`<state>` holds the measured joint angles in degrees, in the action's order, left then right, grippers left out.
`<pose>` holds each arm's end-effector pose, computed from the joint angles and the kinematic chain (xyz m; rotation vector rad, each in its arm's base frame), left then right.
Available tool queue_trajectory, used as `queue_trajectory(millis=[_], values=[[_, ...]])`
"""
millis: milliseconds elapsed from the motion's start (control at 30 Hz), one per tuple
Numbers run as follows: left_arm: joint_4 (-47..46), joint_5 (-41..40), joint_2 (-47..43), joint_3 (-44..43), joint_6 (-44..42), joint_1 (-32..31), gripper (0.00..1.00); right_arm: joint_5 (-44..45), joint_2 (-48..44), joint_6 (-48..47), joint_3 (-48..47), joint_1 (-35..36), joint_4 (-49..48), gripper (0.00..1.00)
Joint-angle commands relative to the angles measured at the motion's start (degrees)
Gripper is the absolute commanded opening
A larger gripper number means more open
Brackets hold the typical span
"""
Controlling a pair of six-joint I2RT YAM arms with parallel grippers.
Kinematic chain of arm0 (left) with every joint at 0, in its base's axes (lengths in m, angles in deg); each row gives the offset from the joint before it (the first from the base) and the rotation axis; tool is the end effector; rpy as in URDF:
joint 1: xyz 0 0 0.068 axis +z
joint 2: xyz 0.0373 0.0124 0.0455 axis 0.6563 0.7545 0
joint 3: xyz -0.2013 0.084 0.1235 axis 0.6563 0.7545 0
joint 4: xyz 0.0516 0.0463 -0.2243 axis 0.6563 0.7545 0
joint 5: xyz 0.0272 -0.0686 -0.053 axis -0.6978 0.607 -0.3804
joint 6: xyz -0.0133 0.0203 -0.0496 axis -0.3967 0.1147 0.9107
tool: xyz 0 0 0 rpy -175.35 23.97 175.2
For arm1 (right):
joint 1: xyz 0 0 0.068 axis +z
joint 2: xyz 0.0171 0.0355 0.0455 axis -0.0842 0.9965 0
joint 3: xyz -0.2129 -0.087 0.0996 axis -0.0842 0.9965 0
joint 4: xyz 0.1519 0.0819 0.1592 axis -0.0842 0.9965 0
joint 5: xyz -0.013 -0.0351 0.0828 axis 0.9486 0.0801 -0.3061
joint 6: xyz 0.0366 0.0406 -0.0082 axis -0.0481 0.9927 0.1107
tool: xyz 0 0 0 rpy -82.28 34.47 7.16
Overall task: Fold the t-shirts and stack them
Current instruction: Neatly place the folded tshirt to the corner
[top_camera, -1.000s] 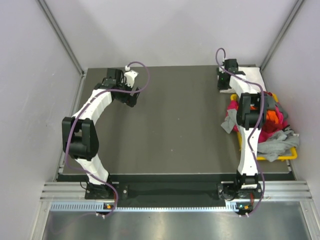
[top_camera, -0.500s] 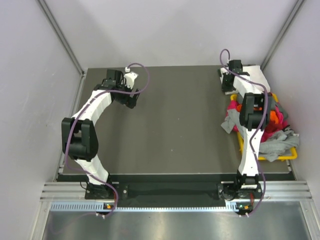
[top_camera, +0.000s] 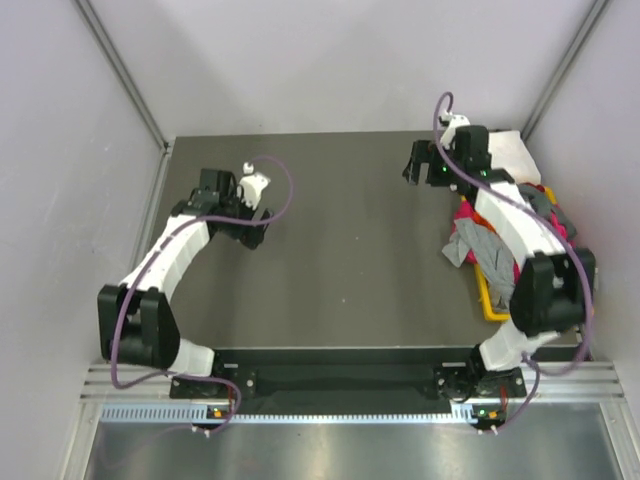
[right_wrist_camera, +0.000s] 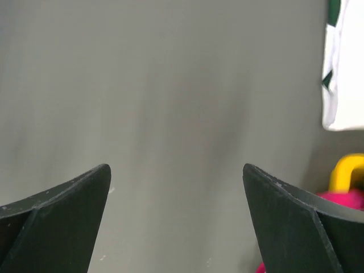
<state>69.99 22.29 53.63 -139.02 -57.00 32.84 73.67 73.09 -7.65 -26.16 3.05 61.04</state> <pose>0.2846 -0.0489 0.2564 0.7629 2.3380 -0.1480 0.3616 0.0565 0.2806 -0.0713 2.2062 0.3509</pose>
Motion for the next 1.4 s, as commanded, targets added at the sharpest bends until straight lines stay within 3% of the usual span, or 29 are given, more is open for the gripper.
queue_trajectory(millis=[0, 300, 533, 767, 1367], values=[[-1.1, -1.8, -5.7, 7.4, 1.2, 0.5, 0.99, 0.3, -11.2, 4.6, 11.4, 2.3, -8.1, 1.0], [-5.5, -6.8, -17.9, 22.9, 6.9, 0.5, 0.99, 6.6, -38.1, 11.6, 36.2, 7.4, -6.8, 1.0], [-10.4, -11.7, -21.7, 28.8, 9.0, 0.7, 0.99, 12.1, -51.6, 12.8, 45.9, 7.4, -0.4, 1.0], [-11.5, -11.8, -22.6, 29.8, 9.4, 0.9, 0.99, 13.3, -55.0, 13.0, 50.5, 7.4, -1.1, 1.0], [-11.5, -14.0, -21.9, 30.7, 7.8, 1.2, 0.99, 14.0, -53.1, 11.4, 51.0, 7.4, -2.9, 1.0]])
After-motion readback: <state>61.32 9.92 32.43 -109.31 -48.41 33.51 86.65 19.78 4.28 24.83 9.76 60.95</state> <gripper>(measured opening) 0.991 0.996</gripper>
